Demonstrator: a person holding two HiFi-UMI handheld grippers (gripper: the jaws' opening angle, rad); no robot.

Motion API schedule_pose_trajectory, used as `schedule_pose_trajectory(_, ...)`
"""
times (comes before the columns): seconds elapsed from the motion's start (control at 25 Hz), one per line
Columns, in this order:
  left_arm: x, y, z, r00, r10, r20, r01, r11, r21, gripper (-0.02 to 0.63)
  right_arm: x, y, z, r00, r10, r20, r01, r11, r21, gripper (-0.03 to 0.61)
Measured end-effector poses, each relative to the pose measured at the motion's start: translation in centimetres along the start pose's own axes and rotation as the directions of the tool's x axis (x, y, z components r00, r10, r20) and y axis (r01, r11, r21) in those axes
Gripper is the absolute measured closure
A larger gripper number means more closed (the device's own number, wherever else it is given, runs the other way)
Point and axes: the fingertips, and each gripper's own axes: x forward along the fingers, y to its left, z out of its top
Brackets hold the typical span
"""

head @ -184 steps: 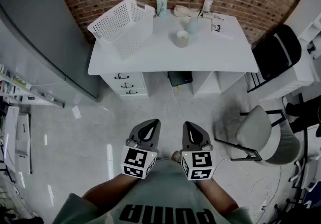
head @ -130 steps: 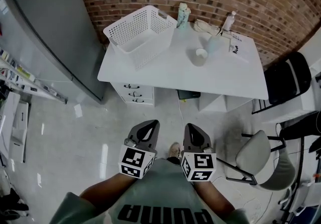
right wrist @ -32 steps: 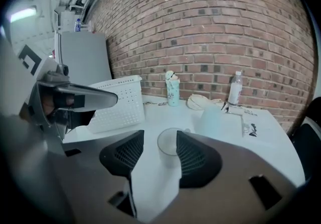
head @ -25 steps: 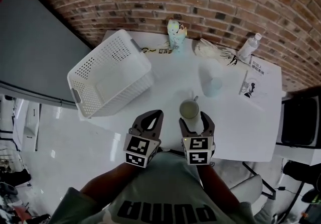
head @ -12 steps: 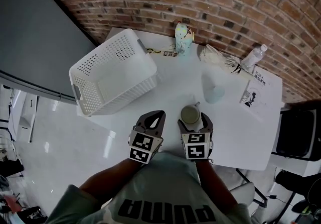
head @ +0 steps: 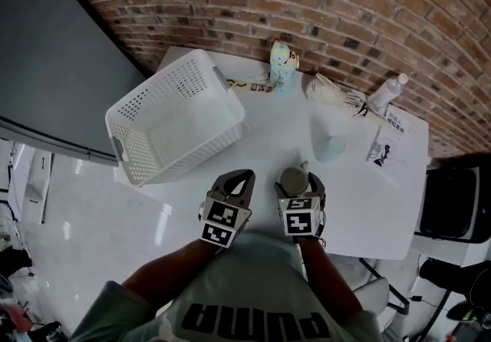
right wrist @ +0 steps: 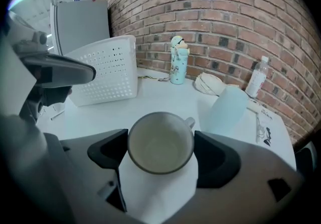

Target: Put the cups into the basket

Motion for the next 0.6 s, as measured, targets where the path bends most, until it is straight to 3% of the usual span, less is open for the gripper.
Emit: schedule_pose_trajectory(0.6,-0.7,1.0,0.9,0.999,-0.035,0.023,0.034,0.999,0.017,0.606,-1.1,0.2,0.6,1.0,-0.011,0.002,0.011,1.0,-0.013,0.193)
